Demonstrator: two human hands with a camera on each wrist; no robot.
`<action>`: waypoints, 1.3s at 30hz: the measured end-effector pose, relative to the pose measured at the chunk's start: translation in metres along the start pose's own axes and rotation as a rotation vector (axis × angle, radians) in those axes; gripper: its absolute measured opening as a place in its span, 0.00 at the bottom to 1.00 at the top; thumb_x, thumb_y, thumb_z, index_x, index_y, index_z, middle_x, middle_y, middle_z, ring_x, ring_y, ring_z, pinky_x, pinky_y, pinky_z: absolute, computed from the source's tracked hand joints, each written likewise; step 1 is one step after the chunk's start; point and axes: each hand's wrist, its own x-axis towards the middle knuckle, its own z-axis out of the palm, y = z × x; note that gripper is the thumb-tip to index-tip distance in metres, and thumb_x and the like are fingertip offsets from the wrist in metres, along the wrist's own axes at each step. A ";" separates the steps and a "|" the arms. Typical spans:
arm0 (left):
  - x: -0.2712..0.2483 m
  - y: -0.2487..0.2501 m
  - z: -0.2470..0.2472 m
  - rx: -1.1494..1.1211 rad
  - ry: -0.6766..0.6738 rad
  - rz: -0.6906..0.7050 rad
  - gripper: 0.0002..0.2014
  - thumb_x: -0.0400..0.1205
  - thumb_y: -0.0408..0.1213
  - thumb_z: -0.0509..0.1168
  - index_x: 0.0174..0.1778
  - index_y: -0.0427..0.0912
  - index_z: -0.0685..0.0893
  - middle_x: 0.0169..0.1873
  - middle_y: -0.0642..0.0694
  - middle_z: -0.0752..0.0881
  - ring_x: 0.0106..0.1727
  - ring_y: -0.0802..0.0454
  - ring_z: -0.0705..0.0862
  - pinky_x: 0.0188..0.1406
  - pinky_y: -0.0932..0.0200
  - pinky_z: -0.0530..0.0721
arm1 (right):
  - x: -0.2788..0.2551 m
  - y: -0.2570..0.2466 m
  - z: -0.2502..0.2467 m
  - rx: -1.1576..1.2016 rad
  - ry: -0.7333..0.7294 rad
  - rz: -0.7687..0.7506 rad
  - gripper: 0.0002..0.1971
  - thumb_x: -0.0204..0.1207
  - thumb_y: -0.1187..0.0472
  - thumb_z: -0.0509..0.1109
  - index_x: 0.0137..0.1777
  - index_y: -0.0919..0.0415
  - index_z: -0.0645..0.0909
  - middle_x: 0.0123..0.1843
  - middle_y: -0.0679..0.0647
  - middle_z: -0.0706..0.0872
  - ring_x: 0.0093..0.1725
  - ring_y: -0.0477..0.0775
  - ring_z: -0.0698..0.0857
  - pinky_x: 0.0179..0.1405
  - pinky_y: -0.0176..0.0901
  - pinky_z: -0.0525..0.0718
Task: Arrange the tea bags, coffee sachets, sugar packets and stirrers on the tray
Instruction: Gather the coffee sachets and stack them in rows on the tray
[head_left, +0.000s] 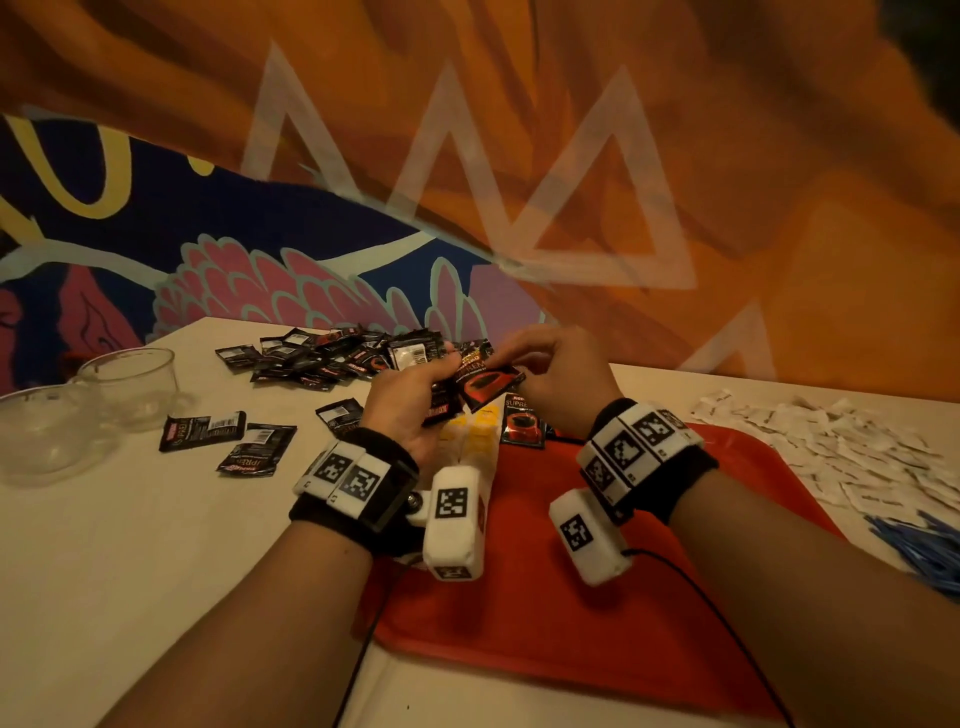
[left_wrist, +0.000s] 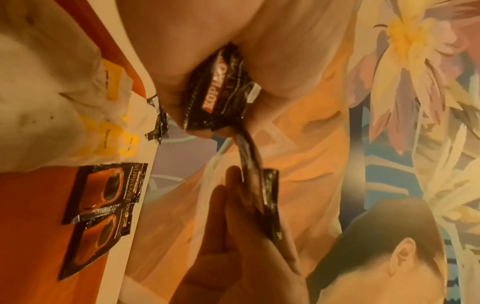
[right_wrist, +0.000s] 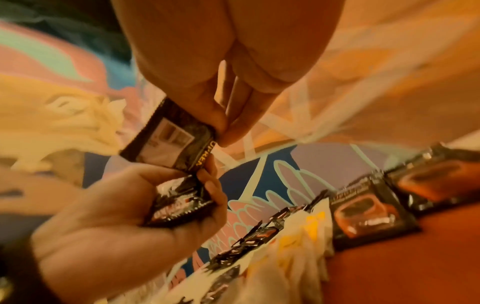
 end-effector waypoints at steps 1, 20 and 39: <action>0.000 0.000 0.000 0.009 0.025 0.035 0.11 0.79 0.29 0.74 0.57 0.33 0.87 0.47 0.36 0.93 0.47 0.40 0.93 0.50 0.43 0.91 | 0.000 0.001 -0.001 0.042 0.018 0.069 0.24 0.73 0.80 0.66 0.37 0.46 0.88 0.46 0.50 0.91 0.47 0.52 0.91 0.52 0.51 0.91; -0.007 -0.001 0.011 0.433 0.017 0.494 0.11 0.78 0.37 0.76 0.55 0.41 0.88 0.47 0.42 0.92 0.50 0.45 0.92 0.56 0.38 0.89 | -0.004 0.007 0.004 0.492 -0.185 0.242 0.05 0.79 0.62 0.73 0.52 0.59 0.88 0.49 0.58 0.92 0.49 0.59 0.91 0.55 0.57 0.89; -0.001 0.000 0.012 0.171 0.090 0.236 0.22 0.78 0.36 0.76 0.67 0.37 0.79 0.54 0.36 0.90 0.48 0.40 0.93 0.48 0.37 0.92 | 0.000 0.022 -0.004 -0.018 -0.185 0.077 0.05 0.71 0.62 0.81 0.44 0.62 0.91 0.43 0.58 0.92 0.43 0.55 0.90 0.52 0.55 0.88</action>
